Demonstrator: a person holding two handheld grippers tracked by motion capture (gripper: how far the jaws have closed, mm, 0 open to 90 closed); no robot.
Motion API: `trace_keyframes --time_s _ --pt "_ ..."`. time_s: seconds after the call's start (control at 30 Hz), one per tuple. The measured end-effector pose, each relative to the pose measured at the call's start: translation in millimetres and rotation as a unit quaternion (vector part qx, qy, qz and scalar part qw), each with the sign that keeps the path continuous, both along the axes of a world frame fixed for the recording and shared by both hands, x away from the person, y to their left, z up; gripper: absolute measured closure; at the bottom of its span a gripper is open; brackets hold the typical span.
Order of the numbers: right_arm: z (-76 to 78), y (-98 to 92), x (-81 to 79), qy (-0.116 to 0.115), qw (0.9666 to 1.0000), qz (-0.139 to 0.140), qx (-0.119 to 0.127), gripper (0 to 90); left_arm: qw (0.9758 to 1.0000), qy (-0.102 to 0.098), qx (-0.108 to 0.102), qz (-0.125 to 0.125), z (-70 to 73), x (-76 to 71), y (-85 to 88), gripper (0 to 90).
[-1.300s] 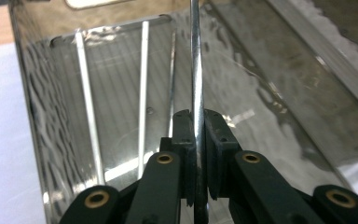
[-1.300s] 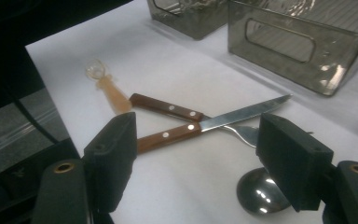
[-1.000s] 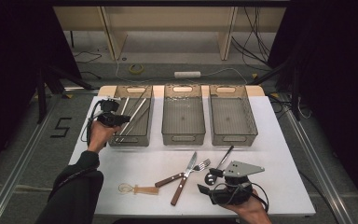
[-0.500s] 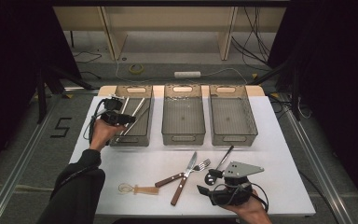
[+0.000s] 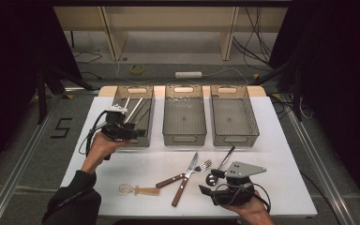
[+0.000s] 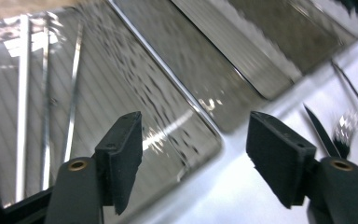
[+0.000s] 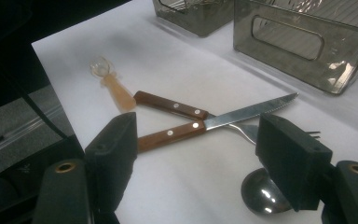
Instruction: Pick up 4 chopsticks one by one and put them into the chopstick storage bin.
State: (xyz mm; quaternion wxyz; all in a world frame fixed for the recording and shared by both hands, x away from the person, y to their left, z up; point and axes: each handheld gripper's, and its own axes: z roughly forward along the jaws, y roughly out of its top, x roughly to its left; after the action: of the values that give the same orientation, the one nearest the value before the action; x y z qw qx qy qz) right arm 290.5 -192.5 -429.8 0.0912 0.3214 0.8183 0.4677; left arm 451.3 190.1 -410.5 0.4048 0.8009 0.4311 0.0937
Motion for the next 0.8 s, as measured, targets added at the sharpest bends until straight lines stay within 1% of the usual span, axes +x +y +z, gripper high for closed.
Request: trace_keyframes --time_s 0.03,0.07,0.1,0.13,0.17,0.23,0.3,0.37,0.57,0.67,0.8 --pt "0.2 -0.2 -0.3 -0.001 1.0000 0.001 -0.001 30.6 1.0000 -0.001 0.000 -0.009 -0.2 -5.0 -2.1 33.4" --pt "0.1 -0.2 -0.7 -0.002 1.0000 0.000 -0.001 30.6 0.9997 0.003 0.002 -0.023 -0.7 -9.2 -3.7 32.5" --pt "0.2 -0.6 -1.1 -0.002 1.0000 0.001 -0.002 30.6 0.9995 0.007 0.005 -0.032 -1.3 -13.6 -5.5 31.3" --pt "0.1 -0.7 -1.0 -0.001 1.0000 0.000 0.000 30.6 0.9991 0.004 0.011 -0.040 -2.1 -17.9 -6.4 30.5" --pt "-0.1 -0.7 -0.9 0.000 1.0000 -0.001 0.002 30.6 0.9988 0.004 0.013 -0.046 -2.9 -21.9 -7.2 30.3" --pt "-1.2 -0.8 -0.7 0.000 1.0000 -0.004 0.002 30.6 0.9983 0.007 0.009 -0.057 -4.0 -30.4 -9.6 29.9" --pt "-2.0 -0.5 -0.6 0.000 1.0000 -0.004 0.002 30.5 0.9973 0.004 0.017 -0.071 -4.7 -37.5 -12.7 29.5" --pt "-2.2 -0.5 -0.5 0.000 1.0000 -0.005 0.003 30.5 0.9969 0.001 0.023 -0.075 -5.0 -42.5 -14.5 28.9" --pt "-2.6 -1.7 -0.3 -0.005 0.9999 -0.009 0.006 29.8 0.9956 -0.001 0.015 -0.092 -3.1 -55.0 -17.6 26.5" --pt "-2.9 -1.8 0.0 -0.005 0.9999 -0.012 0.006 29.5 0.9946 -0.003 0.022 -0.102 -3.3 -60.3 -19.2 26.0" --pt "-2.8 -1.7 -0.6 -0.007 0.9998 -0.014 0.006 29.3 0.9928 -0.003 0.041 -0.113 -5.9 -66.5 -22.8 25.1"
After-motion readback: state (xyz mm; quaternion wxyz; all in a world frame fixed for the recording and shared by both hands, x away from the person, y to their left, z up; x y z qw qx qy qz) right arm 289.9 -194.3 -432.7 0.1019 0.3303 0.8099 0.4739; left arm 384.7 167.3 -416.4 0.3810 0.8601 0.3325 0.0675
